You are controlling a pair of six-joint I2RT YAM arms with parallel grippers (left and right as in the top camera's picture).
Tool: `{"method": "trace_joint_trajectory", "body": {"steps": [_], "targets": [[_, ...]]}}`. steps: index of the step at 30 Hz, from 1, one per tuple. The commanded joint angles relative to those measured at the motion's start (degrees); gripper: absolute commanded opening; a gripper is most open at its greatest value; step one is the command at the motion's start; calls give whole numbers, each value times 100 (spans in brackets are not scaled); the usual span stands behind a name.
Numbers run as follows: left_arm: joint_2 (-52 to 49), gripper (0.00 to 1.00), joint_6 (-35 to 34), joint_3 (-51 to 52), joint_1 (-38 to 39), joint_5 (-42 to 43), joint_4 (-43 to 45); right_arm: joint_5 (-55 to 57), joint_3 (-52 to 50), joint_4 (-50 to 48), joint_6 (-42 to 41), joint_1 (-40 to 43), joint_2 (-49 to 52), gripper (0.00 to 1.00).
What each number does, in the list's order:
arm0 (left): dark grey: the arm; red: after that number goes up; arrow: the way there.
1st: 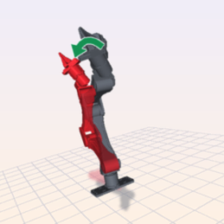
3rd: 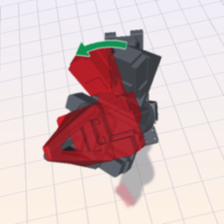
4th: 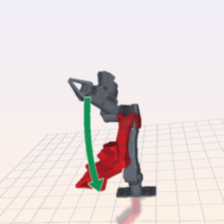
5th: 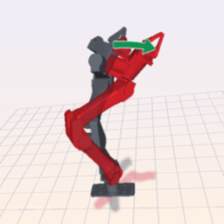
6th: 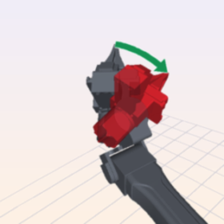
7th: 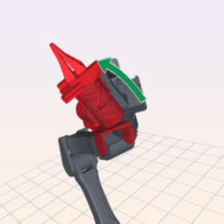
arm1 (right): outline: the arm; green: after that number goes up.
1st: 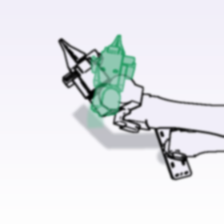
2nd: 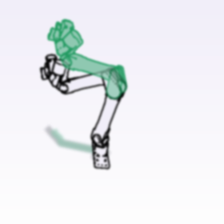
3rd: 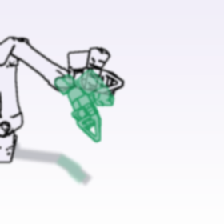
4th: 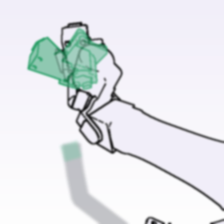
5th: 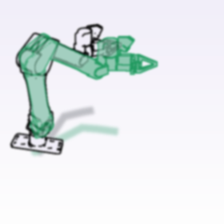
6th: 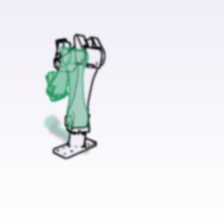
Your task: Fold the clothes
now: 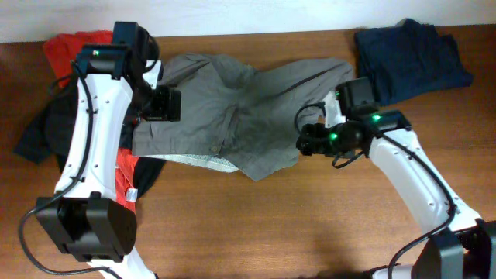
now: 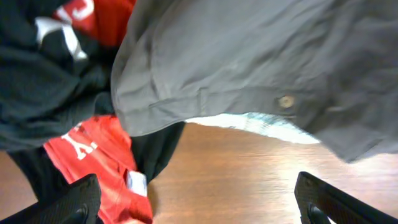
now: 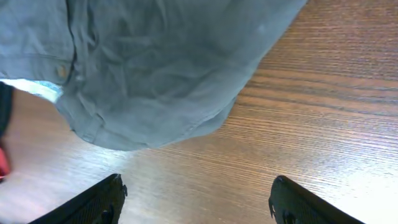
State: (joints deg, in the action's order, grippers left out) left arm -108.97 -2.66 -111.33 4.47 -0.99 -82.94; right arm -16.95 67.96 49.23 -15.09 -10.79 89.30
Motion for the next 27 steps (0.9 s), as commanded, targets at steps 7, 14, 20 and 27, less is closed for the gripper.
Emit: {"method": "trace_joint_trajectory", "body": {"steps": [7,14,20,27], "targets": [[90,95,-181,1504,7,-986,1003,520,-393,-284,-195,-249,120,79],[87,84,-157,2361,-57,-1770,2083,520,-1117,-1086,-168,-249,120,79],[76,83,470,2726,-210,-1805,3067,522,-1209,-1222,-127,-249,120,79],[-177,77,715,2796,-372,-1440,3753,522,-1211,-1196,-127,-249,120,79]]}}
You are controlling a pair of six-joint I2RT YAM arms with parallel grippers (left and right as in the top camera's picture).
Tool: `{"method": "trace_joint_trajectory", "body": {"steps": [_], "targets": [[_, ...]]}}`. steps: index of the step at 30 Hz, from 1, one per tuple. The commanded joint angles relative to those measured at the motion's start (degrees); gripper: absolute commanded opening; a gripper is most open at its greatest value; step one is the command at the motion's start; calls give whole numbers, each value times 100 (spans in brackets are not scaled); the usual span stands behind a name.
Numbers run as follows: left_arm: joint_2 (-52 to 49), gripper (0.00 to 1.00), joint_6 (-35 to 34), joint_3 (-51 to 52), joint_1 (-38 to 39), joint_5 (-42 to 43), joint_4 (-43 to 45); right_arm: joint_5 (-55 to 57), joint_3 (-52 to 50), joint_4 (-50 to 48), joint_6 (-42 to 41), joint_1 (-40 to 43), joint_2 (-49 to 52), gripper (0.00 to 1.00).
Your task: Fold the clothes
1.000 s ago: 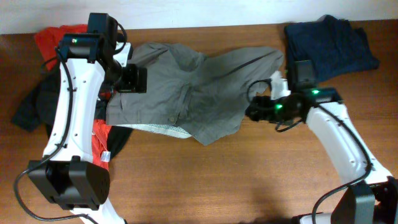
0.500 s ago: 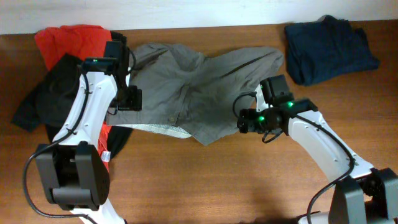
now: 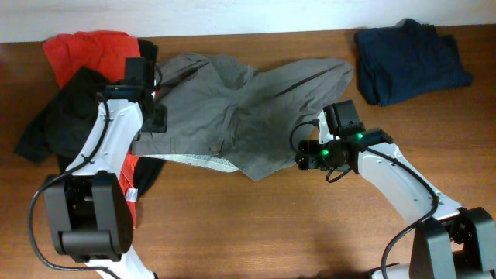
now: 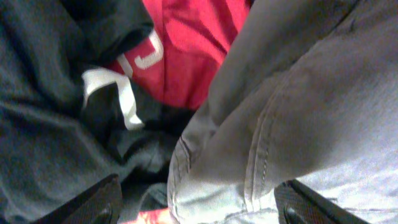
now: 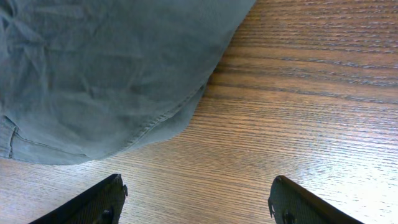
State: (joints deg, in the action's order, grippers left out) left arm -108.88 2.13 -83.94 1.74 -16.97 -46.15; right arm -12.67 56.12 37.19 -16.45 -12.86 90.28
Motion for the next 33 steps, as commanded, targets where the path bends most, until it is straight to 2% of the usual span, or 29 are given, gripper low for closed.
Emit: {"method": "trace_joint_trajectory", "body": {"steps": [1,7,11,13,14,15,17,19,23,28,33], "targets": [[-238,76,236,55,-116,160,72,94,-31,11,9,-42,22,79],[-573,56,229,57,-155,551,-101,96,-42,9,9,-35,22,79],[-629,28,225,57,-153,673,-181,122,-42,7,9,-24,22,79],[-629,18,221,55,-155,675,-243,138,-42,7,9,-24,22,79],[-629,6,186,52,-153,675,-280,140,-42,2,9,-24,22,79],[-627,1,52,26,-153,682,-328,140,-42,0,9,-24,22,79],[-616,1,-90,-214,-149,892,-623,136,-42,2,7,-24,22,78],[-605,1,-90,-688,-136,1283,-1134,136,-63,-90,9,-26,22,73],[-605,1,-92,-1167,-85,1665,-1574,79,-267,-531,7,-31,35,71],[-608,1,-105,-1266,50,1794,-1606,-378,-490,-1117,7,-66,219,71],[-608,1,-105,-1266,245,1834,-1543,-358,-496,-1373,234,-321,417,72]]}}
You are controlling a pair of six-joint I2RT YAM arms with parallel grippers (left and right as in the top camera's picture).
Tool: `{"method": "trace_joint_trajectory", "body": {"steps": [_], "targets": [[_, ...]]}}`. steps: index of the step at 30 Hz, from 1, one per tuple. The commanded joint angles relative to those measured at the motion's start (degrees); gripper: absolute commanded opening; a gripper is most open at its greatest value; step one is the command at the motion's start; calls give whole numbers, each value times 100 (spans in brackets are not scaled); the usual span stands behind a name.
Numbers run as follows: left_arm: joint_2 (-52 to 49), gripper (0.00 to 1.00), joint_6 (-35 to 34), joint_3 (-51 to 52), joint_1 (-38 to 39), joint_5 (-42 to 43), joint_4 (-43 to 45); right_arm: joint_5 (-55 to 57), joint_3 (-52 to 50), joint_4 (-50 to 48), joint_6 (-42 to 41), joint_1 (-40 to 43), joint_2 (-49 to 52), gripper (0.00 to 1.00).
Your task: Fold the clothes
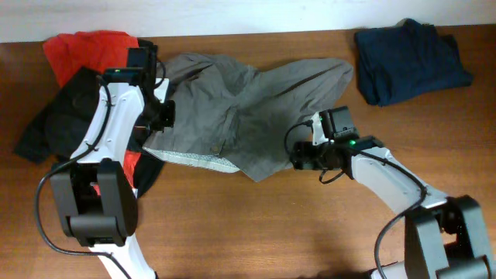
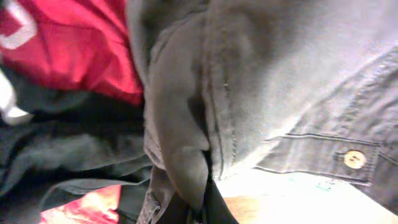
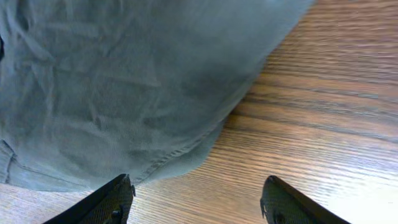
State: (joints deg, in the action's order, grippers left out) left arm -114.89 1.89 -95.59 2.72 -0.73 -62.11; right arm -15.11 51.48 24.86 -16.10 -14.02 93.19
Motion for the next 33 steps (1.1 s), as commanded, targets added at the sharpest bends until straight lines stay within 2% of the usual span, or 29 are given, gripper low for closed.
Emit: {"method": "trace_joint_trajectory", "body": {"steps": [1,10,14,16,17,18,19,22,26,28,29,33], "targets": [[-7,1,-79,-101,190,208,79,-107,-33,-208,236,-251,166,73],[-7,1,-81,-101,474,208,254,-103,-33,-584,535,-251,730,74],[-7,1,-125,-101,507,210,271,-260,-28,-584,625,-251,1106,64],[-7,1,-125,-105,507,210,291,-267,-24,-584,625,-240,1113,53],[-7,1,-125,-122,507,208,289,-269,-9,-575,621,-227,1080,42],[-4,1,-125,-149,507,208,289,-295,37,-520,619,-192,1027,26],[7,1,-125,-232,505,208,267,-328,103,-407,616,-157,966,16],[50,1,-125,-704,501,208,66,-444,452,262,616,68,636,4],[129,1,-120,-1624,501,203,-356,-466,1113,1353,623,525,-22,4],[203,1,-118,-2363,501,203,-708,-463,1707,2079,761,955,-579,4],[254,1,-116,-2914,501,205,-964,-455,2378,2726,1019,1401,-1040,4],[332,1,-116,-3512,503,208,-1204,-409,3257,3331,1150,1950,-1423,4]]}}
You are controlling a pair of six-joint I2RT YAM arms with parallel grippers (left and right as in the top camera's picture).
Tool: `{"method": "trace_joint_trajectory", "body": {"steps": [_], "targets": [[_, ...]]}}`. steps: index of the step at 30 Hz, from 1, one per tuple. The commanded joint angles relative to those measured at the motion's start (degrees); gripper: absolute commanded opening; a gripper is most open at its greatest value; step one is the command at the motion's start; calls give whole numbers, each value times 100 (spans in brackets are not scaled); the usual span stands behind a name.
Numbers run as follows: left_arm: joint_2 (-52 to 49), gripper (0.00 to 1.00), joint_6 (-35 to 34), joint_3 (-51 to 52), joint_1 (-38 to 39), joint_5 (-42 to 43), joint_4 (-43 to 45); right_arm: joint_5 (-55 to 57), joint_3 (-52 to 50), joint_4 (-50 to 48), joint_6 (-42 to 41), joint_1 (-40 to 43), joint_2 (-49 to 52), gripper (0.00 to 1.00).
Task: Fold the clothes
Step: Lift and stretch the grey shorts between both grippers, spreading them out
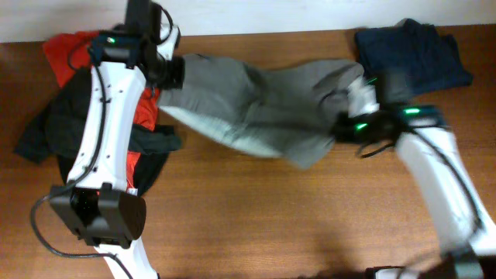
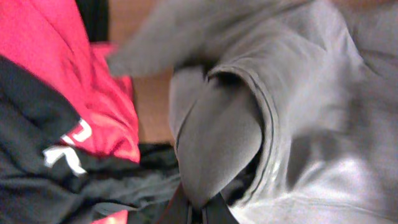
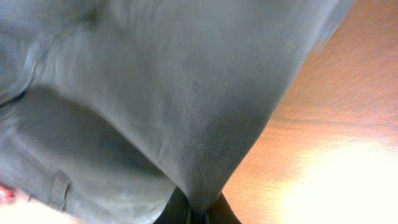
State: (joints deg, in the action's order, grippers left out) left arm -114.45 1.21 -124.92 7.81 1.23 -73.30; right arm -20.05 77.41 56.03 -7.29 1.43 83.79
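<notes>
Grey trousers hang stretched between both arms above the wooden table. My left gripper is shut on their left end at the back of the table; in the left wrist view the cloth bunches into its pinched fingers. At the right end my right gripper is shut on the other edge, and the fabric narrows down into its closed fingertips. The lower middle of the trousers sags toward the table.
A pile of red and black clothes lies at the back left under my left arm, also as red cloth in the left wrist view. A folded dark blue garment rests at the back right corner.
My right gripper was open beside the trousers' lower right edge and is now shut on it, further right. My left gripper, shut on the waist, stands higher and further back. The trousers are lifted and stretched.
Both grippers were open, the left over the trousers' waist by the clothes pile, the right off the lower right edge. The left then sat lower at the waist edge, later shut on it. Now both hold the trousers raised between them.
</notes>
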Motion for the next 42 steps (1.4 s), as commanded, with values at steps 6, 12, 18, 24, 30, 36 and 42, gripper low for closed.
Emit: {"method": "trace_joint_trajectory", "body": {"steps": [6,12,18,24,30,36,42], "targets": [[595,1,-52,-1412,-4,11,-352,98,2057,1126,415,1071,-798,4],[1344,1,-55,-1923,83,11,-459,101,3202,1912,538,1182,-1099,4],[2413,1,-52,-1941,299,9,-459,304,3915,2415,538,1182,-1530,4],[3303,1,-59,-1939,455,11,-723,337,4566,3193,511,1182,-2065,4],[3405,1,-212,-1904,452,9,-1445,424,4572,3976,514,1182,-2179,4],[2774,1,-295,-1403,452,4,-1847,422,4288,4127,544,1172,-1637,4],[1827,1,-297,-409,452,7,-1445,398,3829,4017,728,1172,-767,4]]}}
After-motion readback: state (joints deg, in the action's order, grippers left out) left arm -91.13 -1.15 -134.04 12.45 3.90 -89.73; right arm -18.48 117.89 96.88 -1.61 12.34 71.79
